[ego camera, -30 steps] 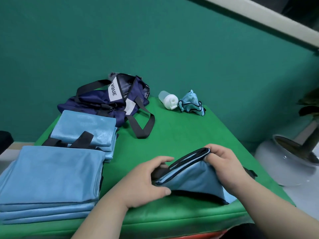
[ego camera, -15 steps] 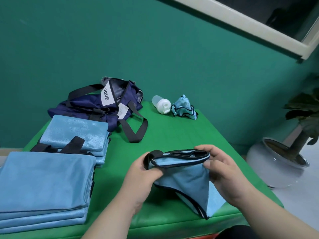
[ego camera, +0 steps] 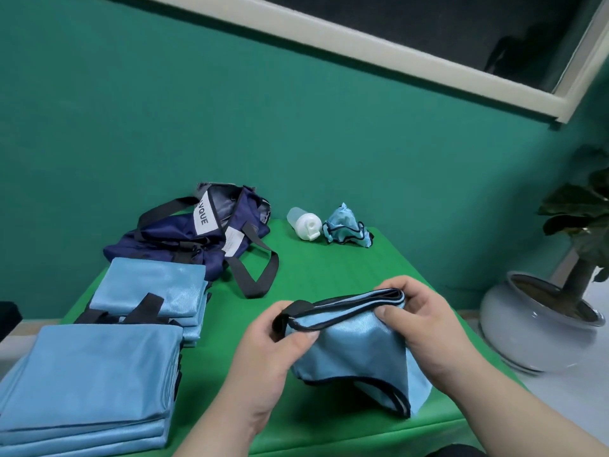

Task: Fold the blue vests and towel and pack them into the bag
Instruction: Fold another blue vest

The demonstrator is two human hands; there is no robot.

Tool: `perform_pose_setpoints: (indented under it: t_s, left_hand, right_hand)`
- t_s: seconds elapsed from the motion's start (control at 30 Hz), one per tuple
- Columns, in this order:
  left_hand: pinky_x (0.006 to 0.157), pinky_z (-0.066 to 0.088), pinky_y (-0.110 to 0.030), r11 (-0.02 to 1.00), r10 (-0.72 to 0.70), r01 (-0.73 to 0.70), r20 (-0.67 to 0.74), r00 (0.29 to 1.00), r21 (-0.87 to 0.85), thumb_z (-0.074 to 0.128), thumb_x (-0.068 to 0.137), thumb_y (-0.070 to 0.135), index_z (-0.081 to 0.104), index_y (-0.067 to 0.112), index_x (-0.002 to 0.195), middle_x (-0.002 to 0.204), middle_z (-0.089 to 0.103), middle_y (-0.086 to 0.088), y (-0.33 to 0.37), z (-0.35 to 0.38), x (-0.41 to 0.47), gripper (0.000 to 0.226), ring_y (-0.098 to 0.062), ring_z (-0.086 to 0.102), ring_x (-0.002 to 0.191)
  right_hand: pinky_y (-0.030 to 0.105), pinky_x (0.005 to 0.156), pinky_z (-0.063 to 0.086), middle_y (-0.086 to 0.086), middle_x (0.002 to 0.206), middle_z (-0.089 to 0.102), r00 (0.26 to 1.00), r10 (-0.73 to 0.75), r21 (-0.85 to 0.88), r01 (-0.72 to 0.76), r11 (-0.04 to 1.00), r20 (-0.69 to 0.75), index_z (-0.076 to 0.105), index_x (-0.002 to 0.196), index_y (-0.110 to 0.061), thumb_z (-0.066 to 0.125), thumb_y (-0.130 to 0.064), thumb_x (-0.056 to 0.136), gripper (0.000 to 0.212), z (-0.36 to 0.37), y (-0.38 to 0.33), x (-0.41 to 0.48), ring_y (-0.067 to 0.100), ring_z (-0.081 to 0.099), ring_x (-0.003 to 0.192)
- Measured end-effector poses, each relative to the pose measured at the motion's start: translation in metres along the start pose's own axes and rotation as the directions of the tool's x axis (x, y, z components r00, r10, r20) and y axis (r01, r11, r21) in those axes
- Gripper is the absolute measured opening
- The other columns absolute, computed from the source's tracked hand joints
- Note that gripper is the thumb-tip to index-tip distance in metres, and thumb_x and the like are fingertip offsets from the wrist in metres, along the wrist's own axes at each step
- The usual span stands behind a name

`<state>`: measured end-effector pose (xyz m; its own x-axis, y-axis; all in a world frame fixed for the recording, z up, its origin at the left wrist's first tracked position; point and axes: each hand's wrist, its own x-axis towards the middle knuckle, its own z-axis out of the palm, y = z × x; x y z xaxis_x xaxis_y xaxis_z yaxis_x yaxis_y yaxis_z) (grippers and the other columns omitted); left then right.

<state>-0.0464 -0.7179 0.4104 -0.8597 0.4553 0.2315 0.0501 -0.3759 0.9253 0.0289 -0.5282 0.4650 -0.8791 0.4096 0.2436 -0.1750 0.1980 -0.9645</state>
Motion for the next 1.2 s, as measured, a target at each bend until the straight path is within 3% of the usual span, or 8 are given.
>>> perform_pose_setpoints:
  t_s: [0.13, 0.33, 0.43, 0.67, 0.8, 1.0, 1.13, 1.2]
  left_hand:
    - [0.068, 0.048, -0.015, 0.988, 0.061, -0.051, -0.059, 0.996, 0.147, 0.068, 0.079, -0.014, 0.073, 0.015, 0.086, 0.082, 0.074, -0.006, 0.038, 0.017, -0.009, 0.030, -0.010, 0.063, 0.072]
    - [0.078, 0.047, -0.023, 0.968, 0.112, -0.110, 0.002, 0.994, 0.227, 0.068, 0.064, 0.015, 0.072, 0.026, 0.092, 0.090, 0.073, -0.008, 0.098, 0.036, -0.027, 0.030, -0.012, 0.062, 0.081]
    - [0.085, 0.049, -0.025, 0.954, 0.134, -0.140, 0.041, 0.990, 0.265, 0.070, 0.065, 0.015, 0.073, 0.028, 0.094, 0.096, 0.074, -0.006, 0.127, 0.041, -0.036, 0.032, -0.012, 0.064, 0.087]
    - [0.077, 0.050, -0.017, 0.935, 0.190, -0.219, 0.126, 0.974, 0.279, 0.070, 0.067, 0.008, 0.068, 0.018, 0.099, 0.092, 0.072, 0.001, 0.180, 0.044, -0.046, 0.034, -0.011, 0.062, 0.084]
    - [0.077, 0.051, -0.020, 0.937, 0.179, -0.206, 0.119, 0.977, 0.283, 0.072, 0.069, 0.008, 0.069, 0.017, 0.099, 0.095, 0.072, -0.003, 0.187, 0.042, -0.038, 0.031, -0.012, 0.064, 0.085]
    - [0.089, 0.047, -0.033, 0.928, 0.040, -0.034, -0.009, 0.999, 0.370, 0.073, 0.082, 0.005, 0.068, 0.019, 0.111, 0.106, 0.073, -0.008, 0.151, 0.026, 0.008, 0.033, -0.016, 0.064, 0.089]
    - [0.071, 0.048, -0.016, 0.914, -0.030, 0.057, -0.073, 0.997, 0.402, 0.066, 0.087, -0.001, 0.069, 0.022, 0.101, 0.086, 0.074, 0.004, 0.105, 0.015, 0.050, 0.027, -0.006, 0.064, 0.074]
    - [0.074, 0.049, -0.020, 0.887, -0.070, 0.109, -0.103, 0.992, 0.450, 0.070, 0.085, 0.004, 0.070, 0.023, 0.102, 0.089, 0.075, 0.003, 0.076, 0.006, 0.075, 0.025, -0.008, 0.065, 0.077]
  right_hand:
    - [0.036, 0.071, 0.039, 0.002, 0.075, 0.060, 0.998, -0.056, 0.023, 0.056, 0.998, 0.009, 0.066, 0.076, -0.023, 0.072, -0.008, 0.069, 0.017, -0.009, -0.028, -0.007, 0.021, 0.048, 0.073]
    - [0.035, 0.058, 0.027, -0.001, 0.070, 0.053, 0.982, -0.184, 0.061, 0.181, 0.982, 0.045, 0.062, 0.072, -0.026, 0.065, -0.008, 0.066, 0.019, -0.020, -0.076, -0.022, 0.020, 0.037, 0.067]
    - [0.034, 0.059, 0.030, -0.003, 0.071, 0.053, 0.971, -0.230, 0.082, 0.225, 0.971, 0.058, 0.062, 0.072, -0.027, 0.064, -0.008, 0.066, 0.020, -0.023, -0.100, -0.029, 0.018, 0.039, 0.068]
    - [0.036, 0.065, 0.030, 0.002, 0.075, 0.052, 0.942, -0.314, 0.195, 0.287, 0.938, 0.123, 0.060, 0.071, -0.028, 0.063, -0.007, 0.067, 0.022, -0.026, -0.138, -0.037, 0.019, 0.040, 0.073]
    - [0.036, 0.064, 0.031, 0.007, 0.077, 0.051, 0.949, -0.277, 0.241, 0.237, 0.941, 0.149, 0.060, 0.069, -0.029, 0.065, -0.008, 0.068, 0.021, -0.022, -0.138, -0.026, 0.021, 0.041, 0.075]
    - [0.033, 0.062, 0.036, 0.002, 0.075, 0.056, 0.980, -0.130, 0.182, 0.102, 0.978, 0.149, 0.061, 0.068, -0.028, 0.065, -0.010, 0.065, 0.019, -0.011, -0.098, 0.021, 0.017, 0.047, 0.068]
    - [0.035, 0.069, 0.034, 0.001, 0.074, 0.056, 0.995, 0.004, 0.109, -0.015, 0.994, 0.100, 0.060, 0.075, -0.027, 0.066, -0.014, 0.063, 0.019, -0.003, -0.041, 0.069, 0.018, 0.046, 0.072]
    - [0.038, 0.071, 0.031, 0.003, 0.074, 0.055, 0.994, 0.071, 0.046, -0.076, 0.996, 0.088, 0.061, 0.078, -0.027, 0.068, -0.017, 0.063, 0.019, -0.001, -0.007, 0.095, 0.021, 0.042, 0.073]
